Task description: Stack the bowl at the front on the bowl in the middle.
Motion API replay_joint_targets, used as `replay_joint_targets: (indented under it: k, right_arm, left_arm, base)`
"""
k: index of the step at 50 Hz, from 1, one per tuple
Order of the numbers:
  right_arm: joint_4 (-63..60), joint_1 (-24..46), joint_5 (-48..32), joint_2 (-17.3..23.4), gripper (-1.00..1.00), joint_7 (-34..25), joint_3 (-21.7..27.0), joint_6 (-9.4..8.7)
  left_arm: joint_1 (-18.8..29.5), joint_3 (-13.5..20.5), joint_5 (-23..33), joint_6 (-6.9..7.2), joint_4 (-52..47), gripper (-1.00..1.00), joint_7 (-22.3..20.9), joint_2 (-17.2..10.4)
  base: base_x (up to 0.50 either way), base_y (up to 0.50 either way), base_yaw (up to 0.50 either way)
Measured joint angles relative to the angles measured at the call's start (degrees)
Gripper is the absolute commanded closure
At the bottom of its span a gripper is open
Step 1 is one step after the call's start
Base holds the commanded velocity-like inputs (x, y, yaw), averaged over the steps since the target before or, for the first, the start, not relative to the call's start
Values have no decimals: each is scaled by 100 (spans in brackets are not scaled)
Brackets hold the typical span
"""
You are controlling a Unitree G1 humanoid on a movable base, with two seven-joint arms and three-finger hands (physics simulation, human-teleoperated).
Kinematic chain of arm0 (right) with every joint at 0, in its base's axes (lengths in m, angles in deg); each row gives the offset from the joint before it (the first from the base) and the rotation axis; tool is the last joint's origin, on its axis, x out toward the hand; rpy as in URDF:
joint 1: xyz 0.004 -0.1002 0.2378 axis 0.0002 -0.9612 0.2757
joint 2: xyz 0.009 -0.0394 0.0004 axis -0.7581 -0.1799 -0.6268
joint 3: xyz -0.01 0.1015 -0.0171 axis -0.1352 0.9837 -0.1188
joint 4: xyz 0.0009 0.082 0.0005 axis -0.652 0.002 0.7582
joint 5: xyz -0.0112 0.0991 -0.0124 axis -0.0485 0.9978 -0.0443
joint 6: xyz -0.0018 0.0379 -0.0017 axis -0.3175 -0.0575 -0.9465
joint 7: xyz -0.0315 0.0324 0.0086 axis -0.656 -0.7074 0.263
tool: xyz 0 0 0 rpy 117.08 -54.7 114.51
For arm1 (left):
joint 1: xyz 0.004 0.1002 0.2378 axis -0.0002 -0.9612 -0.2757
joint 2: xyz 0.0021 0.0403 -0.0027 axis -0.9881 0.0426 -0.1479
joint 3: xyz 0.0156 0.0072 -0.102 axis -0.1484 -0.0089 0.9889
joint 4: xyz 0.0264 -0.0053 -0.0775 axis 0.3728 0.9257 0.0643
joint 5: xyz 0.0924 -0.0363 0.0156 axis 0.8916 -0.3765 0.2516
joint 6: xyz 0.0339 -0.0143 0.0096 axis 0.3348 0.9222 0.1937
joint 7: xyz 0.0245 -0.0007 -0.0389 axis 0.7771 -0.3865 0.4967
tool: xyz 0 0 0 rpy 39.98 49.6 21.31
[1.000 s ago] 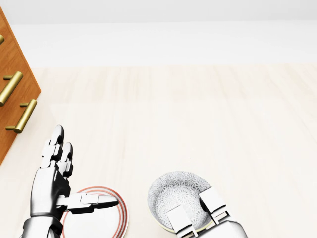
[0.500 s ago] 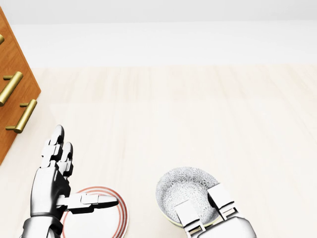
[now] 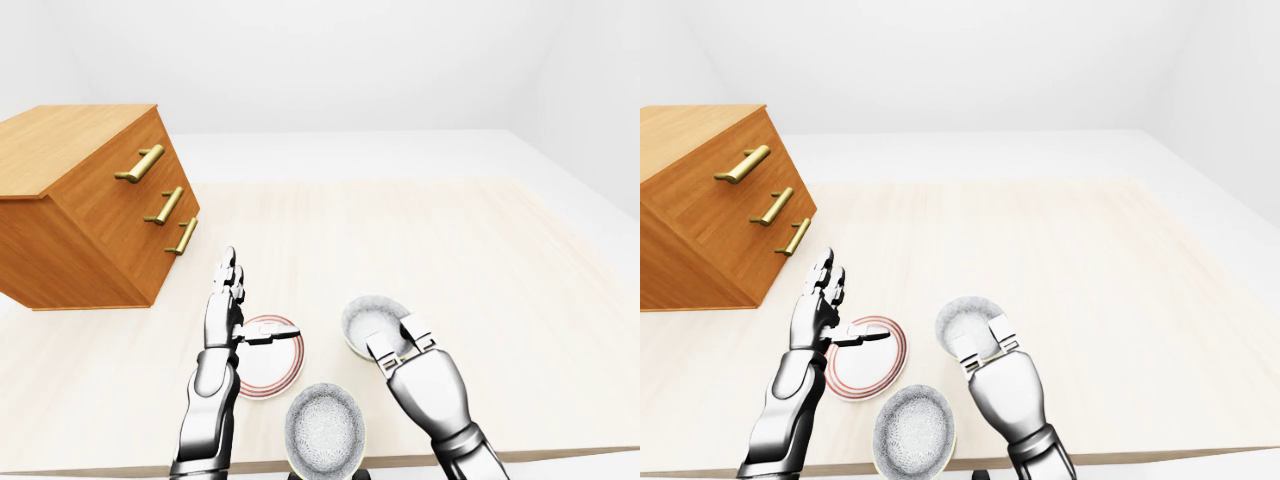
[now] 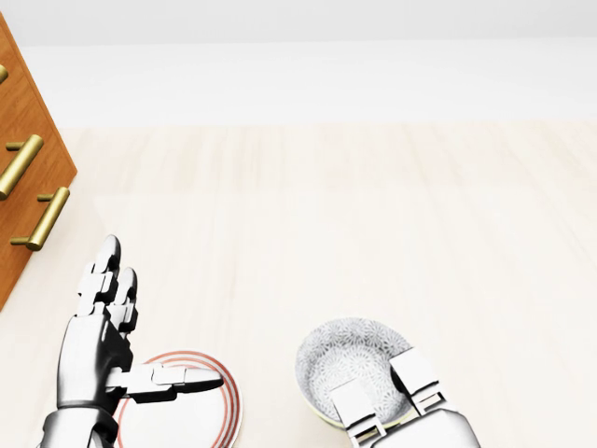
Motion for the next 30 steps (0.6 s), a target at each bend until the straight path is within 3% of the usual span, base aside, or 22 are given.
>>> replay_joint_targets:
  k: [7, 8, 10, 30]
  right_arm:
    - [24, 11, 14, -5, 100, 17, 31, 0]
    - [23, 12, 17, -8, 92, 16, 37, 0]
    - [0, 8, 33, -15, -100, 2, 50, 0]
    - [-697, -176, 421, -133, -100, -218, 288, 0]
  left_arm:
    - [7, -1, 1, -23, 30, -100, 0, 1]
    - [9, -1, 2, -28, 36, -100, 0, 1]
    - [11, -2, 2, -38, 48, -100, -1, 0]
    - [8, -3, 7, -32, 36, -100, 5, 0]
  base:
    - [0, 0, 0]
    - [0, 0, 0]
    - [0, 0, 0]
    - [0, 0, 0]
